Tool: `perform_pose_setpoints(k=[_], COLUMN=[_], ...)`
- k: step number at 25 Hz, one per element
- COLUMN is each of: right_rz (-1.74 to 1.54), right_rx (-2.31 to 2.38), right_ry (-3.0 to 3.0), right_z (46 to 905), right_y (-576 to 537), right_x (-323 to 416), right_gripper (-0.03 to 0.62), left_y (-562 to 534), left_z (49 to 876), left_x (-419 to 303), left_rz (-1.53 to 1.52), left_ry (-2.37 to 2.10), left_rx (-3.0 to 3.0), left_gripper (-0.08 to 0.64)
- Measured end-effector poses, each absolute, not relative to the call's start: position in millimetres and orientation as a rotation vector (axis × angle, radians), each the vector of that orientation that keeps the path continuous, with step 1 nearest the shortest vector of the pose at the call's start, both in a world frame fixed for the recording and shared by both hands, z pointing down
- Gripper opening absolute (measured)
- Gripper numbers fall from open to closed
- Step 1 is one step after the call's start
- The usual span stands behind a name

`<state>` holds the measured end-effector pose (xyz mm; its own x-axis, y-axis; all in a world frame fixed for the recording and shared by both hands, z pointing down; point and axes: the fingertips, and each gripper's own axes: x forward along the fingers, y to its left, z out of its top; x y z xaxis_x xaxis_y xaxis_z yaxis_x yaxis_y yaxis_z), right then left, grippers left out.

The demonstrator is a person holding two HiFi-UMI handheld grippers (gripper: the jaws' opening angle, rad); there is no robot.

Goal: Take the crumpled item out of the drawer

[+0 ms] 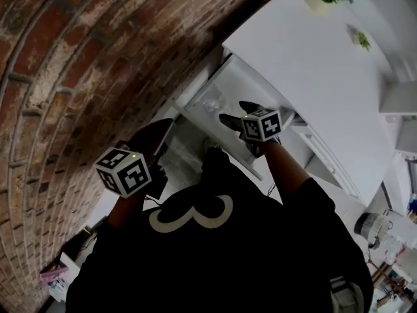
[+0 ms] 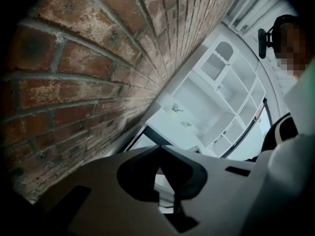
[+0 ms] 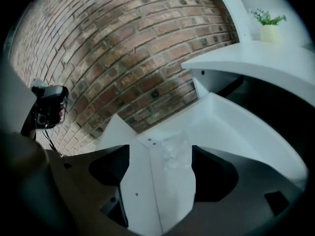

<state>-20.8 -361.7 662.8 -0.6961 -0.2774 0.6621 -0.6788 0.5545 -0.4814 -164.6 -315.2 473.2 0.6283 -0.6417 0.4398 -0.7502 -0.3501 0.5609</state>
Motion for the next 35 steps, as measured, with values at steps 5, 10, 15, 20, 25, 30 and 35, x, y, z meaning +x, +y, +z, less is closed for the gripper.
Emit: perform_pose_setpoints(k=[5,10,15,20,25,30,35], right_rz=[1.040,1.091,1.068,1.022,0.985,1.054,1.088], right_rx=[0.771,0.791,0.786,0.769,0.766,0.796,0.835], right_ry=[-2.170,-2.083,-2.044,-2.018,-1.998,-1.990,-1.995], right_z=[710,749,770,783,785,787,784], right_y=[-369,-376,-385,-389,-388,-387,-390], right_x=[-23,-23,-25,-28,-25,-21,-16], right_gripper=[0.370,0.363,0.336,0.289,0.222,0.187,0.158], left_y=[-321,-330,-337,-339,-340,-338,-334], left_z=[492,511,520,530,534,534,534], left_x=[-169,-175,-177,-176,-169,-164,-163], left_rz=[0.211,0.228,0.231,0.234,0.242,0.257,0.270], left_ry=[-1.088,-1.096,-1.109,-1.108,-1.093,-1.083,-1.084], left_rx=[2.050,2.003,1.985,1.958,1.954,1.959,1.958], left_gripper=[0.003,0.003,0.003,0.003,0.003,0.003,0.003])
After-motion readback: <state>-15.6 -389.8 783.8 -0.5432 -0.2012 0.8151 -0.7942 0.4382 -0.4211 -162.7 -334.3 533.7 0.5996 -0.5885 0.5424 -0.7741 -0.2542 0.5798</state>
